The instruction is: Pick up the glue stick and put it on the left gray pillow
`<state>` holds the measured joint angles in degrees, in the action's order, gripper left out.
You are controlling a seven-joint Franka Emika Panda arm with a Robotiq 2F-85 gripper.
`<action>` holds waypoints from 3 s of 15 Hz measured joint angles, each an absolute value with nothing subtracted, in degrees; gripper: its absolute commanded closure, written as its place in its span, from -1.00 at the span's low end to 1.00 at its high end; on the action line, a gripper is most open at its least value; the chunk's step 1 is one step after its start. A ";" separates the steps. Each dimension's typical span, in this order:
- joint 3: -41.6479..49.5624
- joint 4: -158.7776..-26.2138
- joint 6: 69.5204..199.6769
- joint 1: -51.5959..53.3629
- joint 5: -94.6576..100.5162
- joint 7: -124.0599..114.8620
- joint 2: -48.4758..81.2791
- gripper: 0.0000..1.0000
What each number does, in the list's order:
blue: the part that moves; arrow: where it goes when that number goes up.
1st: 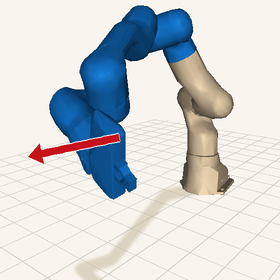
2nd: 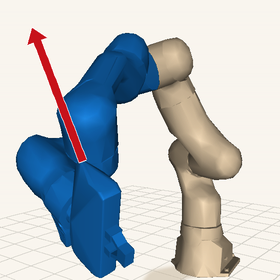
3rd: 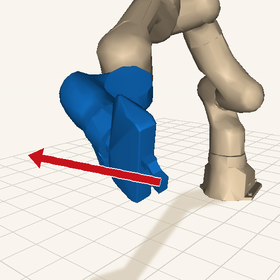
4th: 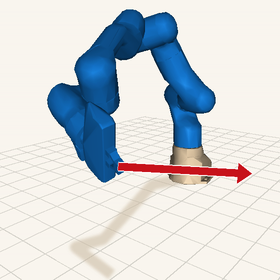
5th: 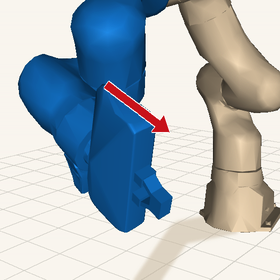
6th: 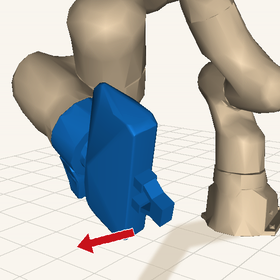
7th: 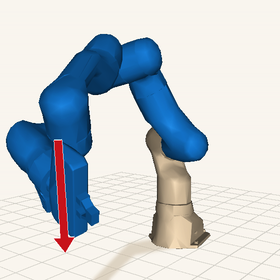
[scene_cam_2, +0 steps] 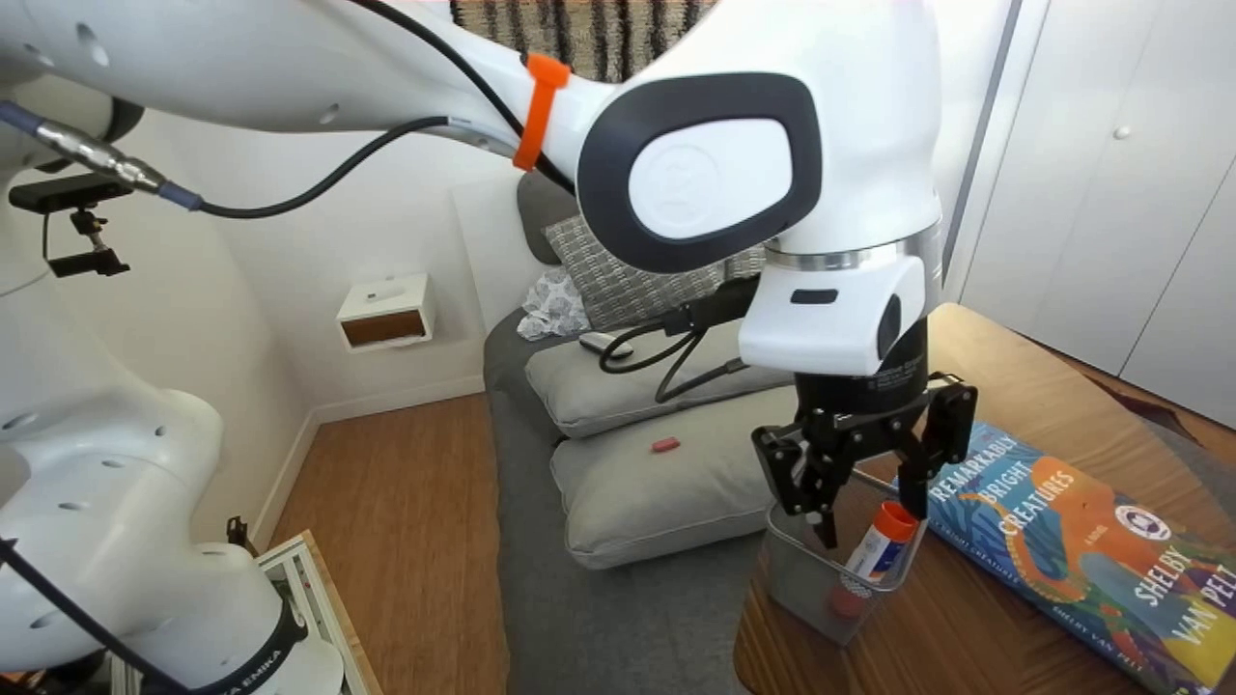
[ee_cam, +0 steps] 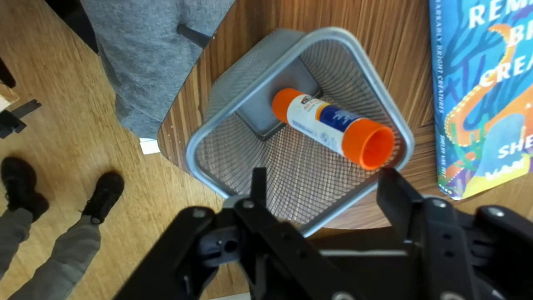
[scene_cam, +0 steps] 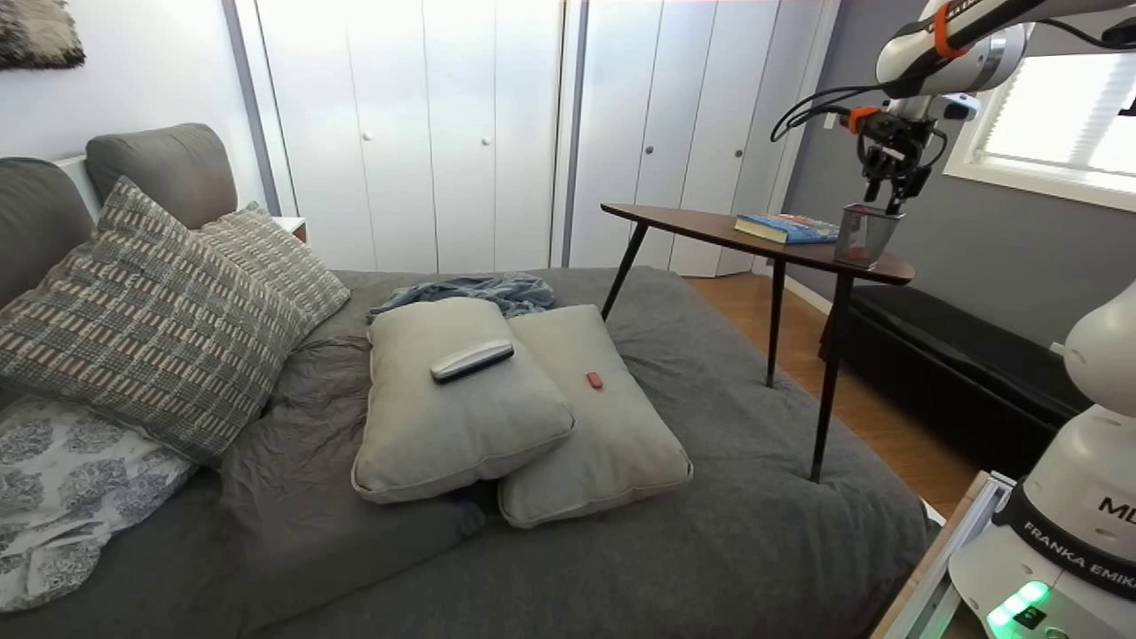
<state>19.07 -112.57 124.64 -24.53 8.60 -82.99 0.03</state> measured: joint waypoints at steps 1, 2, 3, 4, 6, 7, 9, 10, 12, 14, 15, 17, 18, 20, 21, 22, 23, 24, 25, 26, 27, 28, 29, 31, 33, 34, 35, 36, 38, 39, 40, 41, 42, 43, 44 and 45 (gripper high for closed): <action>19.07 -112.55 124.94 -24.31 8.63 -83.10 0.11 -0.17; 19.07 -112.49 125.23 -24.13 8.65 -83.26 0.24 -0.19; 19.07 -112.33 125.39 -24.01 8.65 -83.37 0.43 -0.11; 19.07 -112.22 125.53 -23.95 8.65 -83.52 0.63 -0.14; 19.07 -112.15 125.60 -23.86 8.65 -83.64 1.04 -0.15; 19.07 -112.14 125.62 -23.81 8.65 -83.66 1.26 -0.14; 19.07 -112.13 125.71 -23.72 8.65 -83.69 1.68 0.39; 19.07 -112.10 125.80 -23.68 8.66 -83.69 1.90 0.51; 19.07 -111.74 126.07 -23.65 8.88 -83.78 2.15 0.83; 19.08 -111.45 126.08 -23.64 9.30 -84.01 2.17 0.99; 19.11 -111.40 126.09 -23.64 9.41 -84.12 2.17 1.00; 19.22 -111.29 126.10 -23.64 9.61 -84.37 2.17 0.96; 19.28 -111.24 126.11 -23.64 9.70 -84.48 2.17 0.99; 19.40 -111.17 126.11 -23.64 9.80 -84.62 2.17 0.99; 19.44 -111.11 126.14 -23.64 9.80 -84.62 2.17 1.00; 19.47 -110.93 126.19 -23.64 9.80 -84.62 2.15 0.99; 19.47 -110.69 126.23 -23.63 9.80 -84.62 2.05 0.99; 19.47 -110.46 126.26 -23.58 9.80 -84.61 1.77 0.99; 19.47 -110.30 126.27 -23.51 9.81 -84.50 1.31 0.99; 19.47 -110.20 126.27 -23.43 9.81 -84.35 0.71 0.99; 19.47 -110.16 126.27 -23.31 9.81 -84.10 0.04 0.99; 19.47 -110.16 126.26 -23.13 9.81 -83.47 -0.71 0.99; 19.46 -110.16 126.20 -22.93 9.81 -82.51 -1.38 0.99; 19.37 -110.18 125.61 -22.34 10.21 -80.08 -3.01 0.99; 18.96 -110.16 122.99 -21.78 11.49 -76.46 -5.24 0.99; 18.70 -110.15 121.50 -21.51 12.22 -74.62 -6.55 0.99; 18.36 -110.14 120.12 -21.28 12.70 -72.33 -8.02 0.99; 17.95 -110.13 118.90 -21.08 12.88 -69.90 -9.57 0.99; 16.86 -110.13 117.19 -20.68 13.49 -65.64 -12.78 0.99; 16.09 -110.14 116.99 -20.59 14.03 -64.10 -14.35 0.99; 15.37 -110.14 117.13 -20.43 14.11 -62.44 -15.82 0.99; 14.88 -110.20 117.67 -19.93 13.49 -60.64 -17.19 0.99; 14.63 -110.38 118.77 -19.20 12.22 -59.17 -18.30 0.99; 14.56 -110.64 119.94 -18.49 10.10 -57.97 -19.06 0.99; 14.56 -110.89 120.99 -17.86 7.21 -56.95 -19.45 0.99; 14.62 -111.03 121.59 -17.36 3.84 -55.71 -19.48 0.99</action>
<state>14.62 -111.03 121.59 -17.36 3.84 -55.71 -19.48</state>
